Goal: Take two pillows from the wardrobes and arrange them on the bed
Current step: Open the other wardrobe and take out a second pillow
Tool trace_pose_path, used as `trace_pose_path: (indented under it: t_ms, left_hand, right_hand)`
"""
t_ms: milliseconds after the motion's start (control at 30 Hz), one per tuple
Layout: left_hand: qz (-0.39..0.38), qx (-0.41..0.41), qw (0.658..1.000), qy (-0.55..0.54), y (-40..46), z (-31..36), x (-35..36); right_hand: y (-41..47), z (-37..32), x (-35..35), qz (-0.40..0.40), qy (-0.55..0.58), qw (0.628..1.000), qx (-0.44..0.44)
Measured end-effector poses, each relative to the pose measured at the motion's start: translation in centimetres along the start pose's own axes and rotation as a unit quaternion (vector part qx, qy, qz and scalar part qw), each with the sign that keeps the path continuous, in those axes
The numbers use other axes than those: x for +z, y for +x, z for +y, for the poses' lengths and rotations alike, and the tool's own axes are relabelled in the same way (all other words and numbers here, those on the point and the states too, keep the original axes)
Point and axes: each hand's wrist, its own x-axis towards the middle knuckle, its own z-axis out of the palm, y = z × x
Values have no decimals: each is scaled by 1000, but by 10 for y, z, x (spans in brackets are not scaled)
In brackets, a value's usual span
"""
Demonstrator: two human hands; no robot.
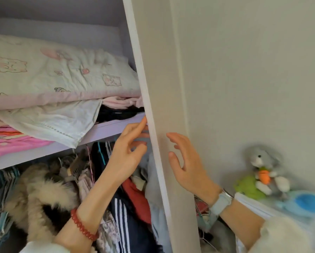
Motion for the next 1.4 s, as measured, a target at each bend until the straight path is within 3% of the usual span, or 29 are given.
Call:
trace_pose_path:
  t_ms: [133, 467, 667, 800, 867, 967, 1133, 1267, 1400]
  left_hand:
    - [-86, 69, 994, 10, 17, 15, 42]
    - [-174, 181, 960, 122, 92, 16, 184]
    - [-202, 165, 949, 178, 126, 16, 241]
    - [-169, 153, 963, 142, 137, 13, 247]
    - [-134, 149, 970, 139, 140, 5, 235]
    - [-74, 139, 973, 171, 146, -10, 199]
    - [17, 93, 956, 278, 163, -36, 90]
    - [83, 45, 906, 412, 167, -60, -20]
    - [147, -13, 823, 549, 166, -85, -126]
  right_hand:
    - [-5, -4, -43, 40, -32, 998, 26]
    - [-1, 36, -163, 149, -144, 964, 166]
    - [15, 75, -208, 166, -157, 946, 231]
    - [20, 87, -220, 197, -222, 928, 226]
    - [28, 81, -214, 228, -302, 915, 141]
    - [53, 67, -188, 207, -339, 917, 11]
    - [108, 63, -110, 116, -283, 951, -48]
    - [160, 67, -39, 28, -227, 971, -73]
    - [217, 65, 41, -38, -211, 971, -103]
